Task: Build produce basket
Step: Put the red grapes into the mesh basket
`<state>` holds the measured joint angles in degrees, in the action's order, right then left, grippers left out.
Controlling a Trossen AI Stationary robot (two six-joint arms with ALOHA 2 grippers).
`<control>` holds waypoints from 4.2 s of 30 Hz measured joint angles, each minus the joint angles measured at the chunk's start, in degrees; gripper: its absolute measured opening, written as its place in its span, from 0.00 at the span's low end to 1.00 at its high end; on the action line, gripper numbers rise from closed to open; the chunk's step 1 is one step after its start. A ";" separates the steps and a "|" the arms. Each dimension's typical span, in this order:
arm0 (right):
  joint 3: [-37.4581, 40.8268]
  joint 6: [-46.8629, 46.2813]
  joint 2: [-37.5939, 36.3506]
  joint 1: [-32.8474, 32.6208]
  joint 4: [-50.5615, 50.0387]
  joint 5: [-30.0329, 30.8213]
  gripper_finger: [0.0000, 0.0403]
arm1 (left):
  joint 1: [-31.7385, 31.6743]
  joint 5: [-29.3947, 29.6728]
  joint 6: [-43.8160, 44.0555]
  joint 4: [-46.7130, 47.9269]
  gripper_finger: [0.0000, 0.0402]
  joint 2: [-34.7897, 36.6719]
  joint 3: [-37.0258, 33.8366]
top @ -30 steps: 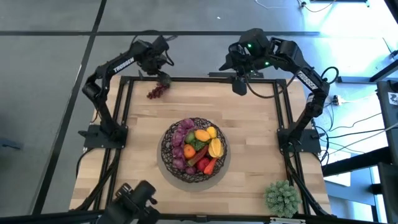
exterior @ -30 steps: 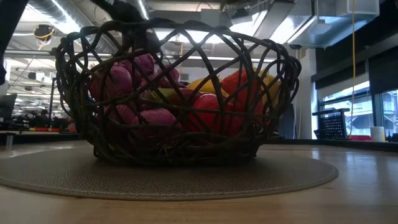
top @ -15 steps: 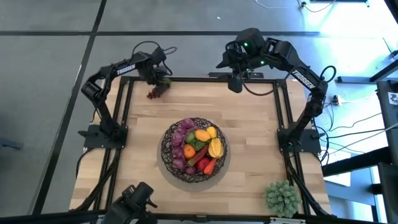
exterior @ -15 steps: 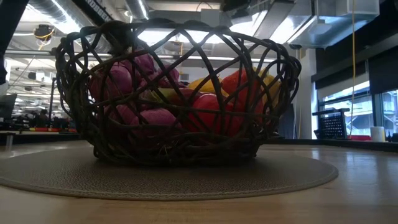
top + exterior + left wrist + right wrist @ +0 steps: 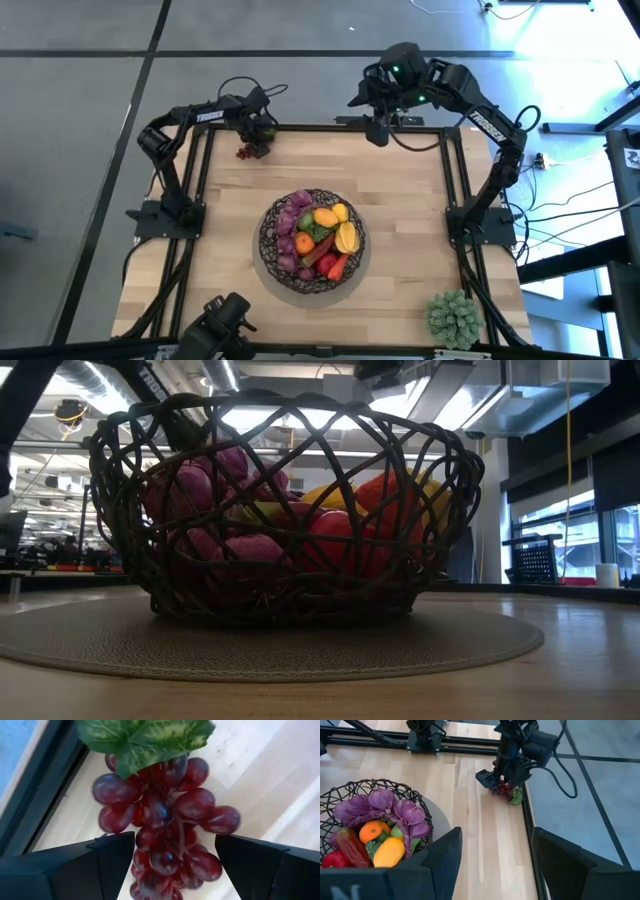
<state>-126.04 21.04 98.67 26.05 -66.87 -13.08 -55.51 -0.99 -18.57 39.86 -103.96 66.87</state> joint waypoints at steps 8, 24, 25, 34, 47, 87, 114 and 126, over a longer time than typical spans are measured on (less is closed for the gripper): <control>-0.02 -2.58 0.00 0.40 0.00 0.00 0.59 | 0.09 0.98 -3.44 -1.06 0.66 -1.60 0.00; -0.02 -2.58 0.00 0.40 -0.02 0.02 0.59 | 5.02 9.86 -9.05 -3.09 0.58 -1.60 0.00; -0.02 -2.58 0.00 0.40 -0.02 0.02 0.59 | 5.15 9.84 -9.05 -3.17 0.55 -1.60 0.00; -0.02 -2.58 0.00 0.40 -0.18 0.02 0.59 | 6.22 9.92 -8.75 -3.12 0.19 -1.03 0.00; -0.04 -2.43 0.00 0.40 -1.97 0.00 0.59 | 6.37 9.90 -6.30 -0.78 0.01 9.35 0.76; -0.11 14.65 -2.71 0.38 -15.01 -20.63 0.59 | 67.40 2.84 38.88 -22.39 0.00 29.83 0.92; -0.09 15.43 -2.71 0.36 -15.22 -23.16 0.59 | 68.89 -19.48 37.35 -23.45 0.00 13.92 0.81; -0.04 15.67 -2.71 0.36 -15.66 -23.06 0.59 | 68.15 -19.32 39.00 -22.54 0.00 7.69 0.80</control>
<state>-126.08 36.71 95.96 26.41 -82.53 -36.14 12.64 -20.31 20.43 17.32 -96.27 67.67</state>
